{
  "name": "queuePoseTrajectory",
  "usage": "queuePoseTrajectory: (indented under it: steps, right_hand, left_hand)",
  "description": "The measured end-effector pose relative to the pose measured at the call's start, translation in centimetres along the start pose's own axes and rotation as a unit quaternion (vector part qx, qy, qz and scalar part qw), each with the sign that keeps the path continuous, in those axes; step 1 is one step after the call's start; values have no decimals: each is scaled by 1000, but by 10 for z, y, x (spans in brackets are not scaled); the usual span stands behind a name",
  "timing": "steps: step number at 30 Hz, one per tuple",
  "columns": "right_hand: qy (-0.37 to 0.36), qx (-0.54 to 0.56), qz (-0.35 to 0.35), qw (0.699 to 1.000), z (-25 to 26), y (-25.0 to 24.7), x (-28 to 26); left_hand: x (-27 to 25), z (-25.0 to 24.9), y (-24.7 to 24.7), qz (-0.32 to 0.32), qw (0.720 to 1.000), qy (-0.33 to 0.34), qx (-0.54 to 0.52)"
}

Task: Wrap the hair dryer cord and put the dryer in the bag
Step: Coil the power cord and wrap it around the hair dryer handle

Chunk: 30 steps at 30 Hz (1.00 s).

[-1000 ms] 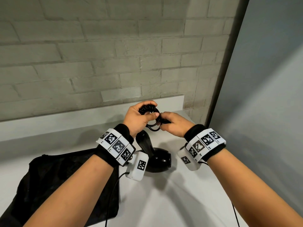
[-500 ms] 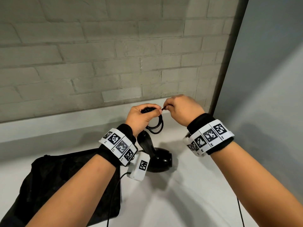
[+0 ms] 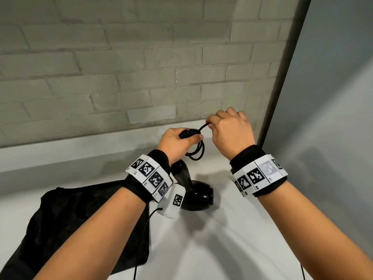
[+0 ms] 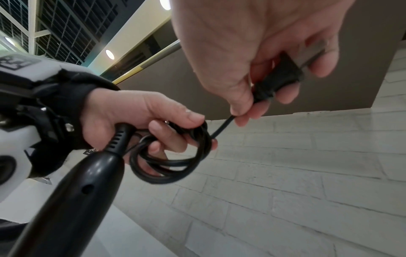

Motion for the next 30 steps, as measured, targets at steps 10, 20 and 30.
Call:
queuePoseTrajectory:
  steps: [10, 20, 30]
  right_hand:
    - [48, 317, 226, 920, 0, 1, 1]
    - [48, 614, 265, 742, 4, 11, 0]
    - [28, 455, 59, 888, 15, 13, 1]
  left_hand:
    - [7, 7, -1, -105, 986, 25, -123]
    - [4, 7, -1, -102, 988, 34, -109]
    - [0, -2, 3, -89, 980, 3, -177]
Point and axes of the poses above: each hand's wrist, its own x-axis towards the middle knuckle, its own y-axis out of the palm, z = x × y, the point moved 1 cm from there along x, towards the middle knuckle, and after that the axes turned 1 degree about -x, right-handed, at the moved point
